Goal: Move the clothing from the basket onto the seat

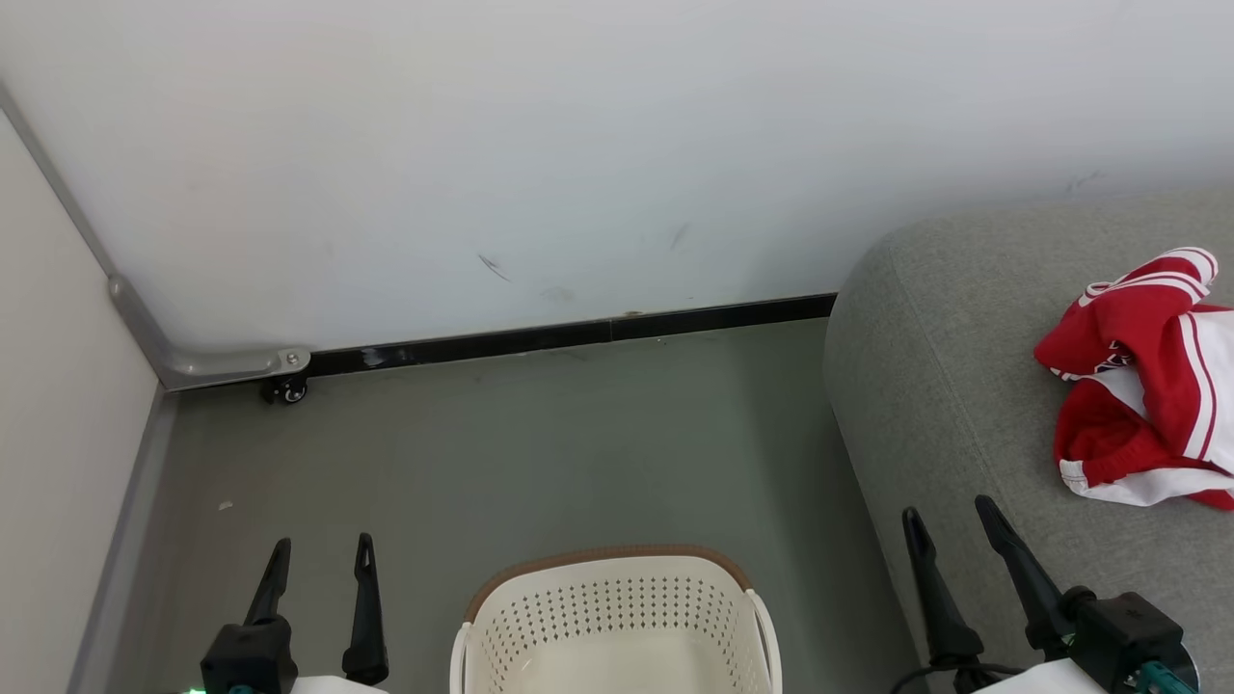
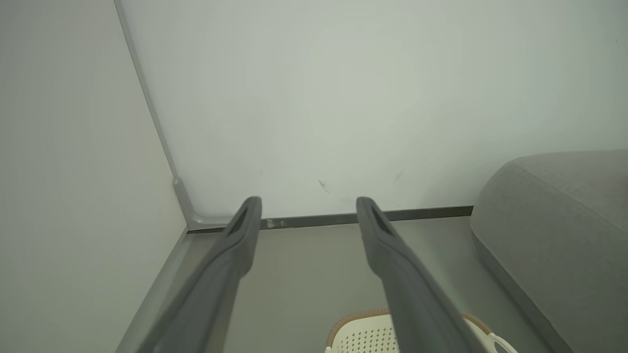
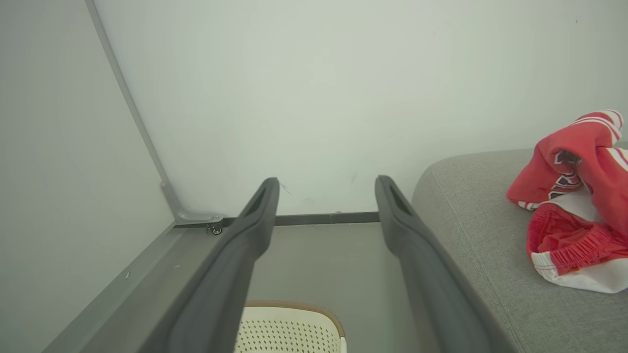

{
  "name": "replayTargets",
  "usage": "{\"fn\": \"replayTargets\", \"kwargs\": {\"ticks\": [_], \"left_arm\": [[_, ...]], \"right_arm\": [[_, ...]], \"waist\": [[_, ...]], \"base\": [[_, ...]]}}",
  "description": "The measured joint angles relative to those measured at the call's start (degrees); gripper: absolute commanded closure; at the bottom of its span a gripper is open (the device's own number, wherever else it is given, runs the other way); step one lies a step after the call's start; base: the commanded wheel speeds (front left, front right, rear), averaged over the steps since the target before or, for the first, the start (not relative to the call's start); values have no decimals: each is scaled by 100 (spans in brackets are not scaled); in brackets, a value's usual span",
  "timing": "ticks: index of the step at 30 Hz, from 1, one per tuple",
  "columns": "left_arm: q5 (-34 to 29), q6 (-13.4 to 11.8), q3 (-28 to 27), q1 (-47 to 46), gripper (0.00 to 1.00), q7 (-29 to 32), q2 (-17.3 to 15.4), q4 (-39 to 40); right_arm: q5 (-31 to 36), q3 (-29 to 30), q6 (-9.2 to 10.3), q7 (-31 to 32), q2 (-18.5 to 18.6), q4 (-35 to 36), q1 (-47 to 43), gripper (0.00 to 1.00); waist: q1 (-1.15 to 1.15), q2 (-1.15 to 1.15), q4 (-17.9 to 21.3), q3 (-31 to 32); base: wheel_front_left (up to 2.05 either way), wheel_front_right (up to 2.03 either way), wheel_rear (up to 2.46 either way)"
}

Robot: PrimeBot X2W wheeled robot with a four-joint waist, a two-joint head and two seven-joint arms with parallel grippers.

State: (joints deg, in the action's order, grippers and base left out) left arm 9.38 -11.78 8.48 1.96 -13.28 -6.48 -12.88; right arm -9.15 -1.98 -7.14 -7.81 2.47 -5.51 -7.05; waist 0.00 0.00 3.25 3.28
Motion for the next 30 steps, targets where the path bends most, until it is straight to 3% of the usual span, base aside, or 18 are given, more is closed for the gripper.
{"fn": "replayTargets", "kwargs": {"ticks": [2,3,14,30], "left_arm": [[1,0,-1,-2,0,9,-1,-7],[3,0,-2,-3,100,16,-1,-22],[231,85,-153,231,100,144,126,-513],[1589,392,-542,-37,100,692,164,-692]], "right_arm": [[-1,-3,0,0,-1,0,0,0],[-1,-3,0,0,-2,-5,-1,100],[-219,-94,8,-2,-42,-360,-231,100],[-1778,-33,8,22,-42,-235,-211,100]], "waist": [[0,0,1,-1],[0,0,1,-2],[0,0,4,-8],[12,0,-49,-54]], "base": [[0,0,0],[0,0,0],[0,0,0],[0,0,0]]}}
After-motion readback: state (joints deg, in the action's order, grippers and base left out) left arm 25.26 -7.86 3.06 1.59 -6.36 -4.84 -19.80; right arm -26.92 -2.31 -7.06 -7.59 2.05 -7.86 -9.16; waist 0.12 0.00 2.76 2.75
